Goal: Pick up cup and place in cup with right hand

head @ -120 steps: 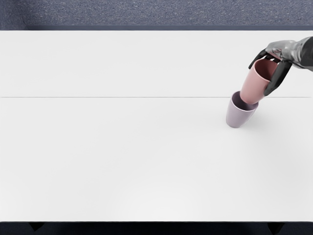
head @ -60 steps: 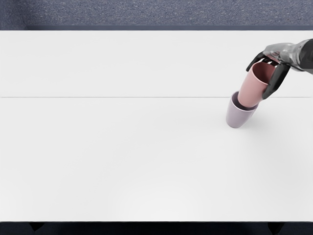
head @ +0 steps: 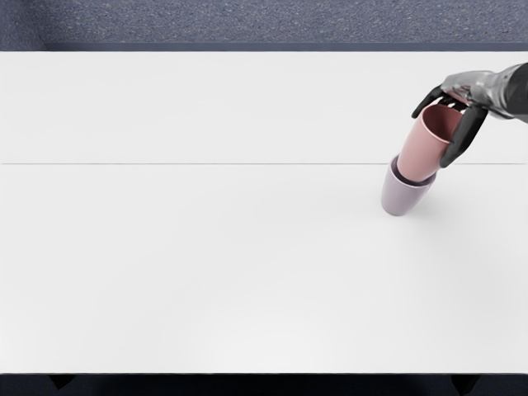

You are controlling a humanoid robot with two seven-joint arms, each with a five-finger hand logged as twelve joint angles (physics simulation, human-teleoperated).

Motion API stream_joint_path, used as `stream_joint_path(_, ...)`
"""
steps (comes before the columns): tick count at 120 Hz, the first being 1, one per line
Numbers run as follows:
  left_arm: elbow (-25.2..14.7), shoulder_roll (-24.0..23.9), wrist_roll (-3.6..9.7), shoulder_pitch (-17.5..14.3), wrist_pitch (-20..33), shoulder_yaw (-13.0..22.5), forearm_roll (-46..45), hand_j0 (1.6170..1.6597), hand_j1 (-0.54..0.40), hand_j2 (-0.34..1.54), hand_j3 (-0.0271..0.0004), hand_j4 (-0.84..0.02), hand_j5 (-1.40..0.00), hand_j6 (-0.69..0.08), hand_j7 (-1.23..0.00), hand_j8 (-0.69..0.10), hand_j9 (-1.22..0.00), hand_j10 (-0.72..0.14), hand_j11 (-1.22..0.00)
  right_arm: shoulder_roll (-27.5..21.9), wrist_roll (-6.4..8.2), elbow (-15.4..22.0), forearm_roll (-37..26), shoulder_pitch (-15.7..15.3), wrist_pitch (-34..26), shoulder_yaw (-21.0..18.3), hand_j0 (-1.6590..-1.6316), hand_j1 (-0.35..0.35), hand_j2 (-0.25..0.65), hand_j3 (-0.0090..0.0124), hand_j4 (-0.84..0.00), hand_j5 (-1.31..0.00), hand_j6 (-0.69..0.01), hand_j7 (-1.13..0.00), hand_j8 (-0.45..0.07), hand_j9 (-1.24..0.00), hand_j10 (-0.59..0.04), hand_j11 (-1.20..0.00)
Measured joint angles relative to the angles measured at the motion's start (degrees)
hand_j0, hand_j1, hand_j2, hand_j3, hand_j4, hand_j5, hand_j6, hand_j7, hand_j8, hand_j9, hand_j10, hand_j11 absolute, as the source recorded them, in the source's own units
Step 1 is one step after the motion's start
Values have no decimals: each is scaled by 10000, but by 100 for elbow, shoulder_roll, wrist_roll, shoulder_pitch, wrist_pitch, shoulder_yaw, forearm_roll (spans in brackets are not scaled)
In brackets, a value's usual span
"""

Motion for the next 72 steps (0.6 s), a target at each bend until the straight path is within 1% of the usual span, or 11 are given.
stream_joint_path(28,0,0,0,0,0,-9,0,16581,3488,-3,0,4,1,6,1,6,0,4,0,89,0,-99,-22,-35,-34,-4,-16561,167,-985,-1,-3611,-4762,-3474,-4730,-3416,-4754,-3614,-4753)
stream_joint_path(40,1,0,0,-6,0,-10,0,16581,3489,-3,0,3,1,5,1,5,0,3,0,148,0,-156,-34,-81,-50,-16,-16562,163,-1001,4,-3610,-4757,-3460,-4725,-3431,-4758,-3608,-4756)
stream_joint_path(48,3,0,0,-1,1,-11,-1,16581,3488,-3,0,4,1,6,1,6,0,4,0,175,0,-182,-37,-99,-56,-25,-16562,163,-1016,-1,-3605,-4758,-3459,-4723,-3430,-4758,-3603,-4756)
stream_joint_path(60,6,0,0,-8,1,-10,-1,16581,3488,-3,0,4,1,5,1,5,0,4,0,195,0,-204,-40,-121,-60,-36,-16563,179,-1008,3,-3606,-4750,-3436,-4719,-3413,-4758,-3599,-4757)
stream_joint_path(65,7,0,0,-8,1,-10,-1,16581,3488,-3,0,4,1,5,1,5,0,4,0,212,0,-224,-44,-146,-59,-38,-16564,203,-990,-1,-3601,-4736,-3431,-4708,-3404,-4746,-3593,-4745)
stream_joint_path(67,6,0,0,-5,0,-10,0,16581,3487,-4,0,6,1,8,1,7,1,6,0,218,0,-233,-44,-159,-59,-38,-16564,194,-983,2,-3587,-4724,-3414,-4693,-3402,-4733,-3580,-4731)
stream_joint_path(69,7,0,0,-7,0,-10,0,16581,3488,-3,0,4,1,5,1,5,0,4,0,225,0,-244,-46,-170,-58,-38,-16564,205,-984,-4,-3581,-4702,-3424,-4678,-3411,-4711,-3574,-4710)
stream_joint_path(70,7,0,0,-8,1,-10,0,16581,3488,-3,0,4,1,5,1,5,0,4,0,228,0,-249,-46,-176,-57,-38,-16565,222,-972,3,-3571,-4697,-3405,-4669,-3409,-4705,-3564,-4704)
stream_joint_path(72,6,0,0,-9,1,-10,-1,16581,3488,-3,0,4,1,6,1,5,0,4,0,234,0,-258,-46,-186,-56,-37,-16567,247,-942,0,-3558,-4677,-3406,-4650,-3416,-4684,-3552,-4682)
